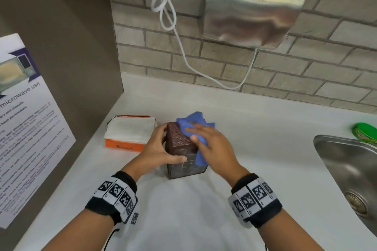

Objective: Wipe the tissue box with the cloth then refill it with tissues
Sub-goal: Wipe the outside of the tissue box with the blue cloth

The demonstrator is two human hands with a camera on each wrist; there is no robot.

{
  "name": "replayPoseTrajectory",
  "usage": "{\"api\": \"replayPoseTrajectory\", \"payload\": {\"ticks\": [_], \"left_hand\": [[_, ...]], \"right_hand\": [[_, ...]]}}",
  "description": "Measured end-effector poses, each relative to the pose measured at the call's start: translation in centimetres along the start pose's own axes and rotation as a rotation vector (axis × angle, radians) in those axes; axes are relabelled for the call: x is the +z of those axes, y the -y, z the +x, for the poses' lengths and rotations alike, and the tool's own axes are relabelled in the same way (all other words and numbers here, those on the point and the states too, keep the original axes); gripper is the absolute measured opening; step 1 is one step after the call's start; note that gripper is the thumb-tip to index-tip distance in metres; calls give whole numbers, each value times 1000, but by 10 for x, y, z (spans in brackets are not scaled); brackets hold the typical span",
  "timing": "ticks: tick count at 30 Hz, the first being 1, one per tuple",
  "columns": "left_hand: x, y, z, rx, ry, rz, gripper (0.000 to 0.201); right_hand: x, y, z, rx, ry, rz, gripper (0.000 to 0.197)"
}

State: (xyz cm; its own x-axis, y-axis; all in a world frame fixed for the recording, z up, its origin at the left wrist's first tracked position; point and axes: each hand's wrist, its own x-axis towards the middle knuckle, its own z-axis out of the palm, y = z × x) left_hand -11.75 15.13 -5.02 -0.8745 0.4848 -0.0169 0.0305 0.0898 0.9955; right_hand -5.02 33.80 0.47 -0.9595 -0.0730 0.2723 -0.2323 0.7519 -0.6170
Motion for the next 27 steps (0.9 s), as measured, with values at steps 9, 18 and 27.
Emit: {"api": "replayPoseTrajectory", "payload": {"ticks": [9,18,27], "left_hand": [[-42,-12,-25,-52,-61,-386,112],[-22,-21,-41,-49,70,-586,121],[-54,-51,-20,-34,310,-48,118]], "right_hand": [[-25,-50,-64,663,40,1577,55],[18,-4,-67,539,231,1449,89],[-6,-21,-60,528,225,959,81]]}}
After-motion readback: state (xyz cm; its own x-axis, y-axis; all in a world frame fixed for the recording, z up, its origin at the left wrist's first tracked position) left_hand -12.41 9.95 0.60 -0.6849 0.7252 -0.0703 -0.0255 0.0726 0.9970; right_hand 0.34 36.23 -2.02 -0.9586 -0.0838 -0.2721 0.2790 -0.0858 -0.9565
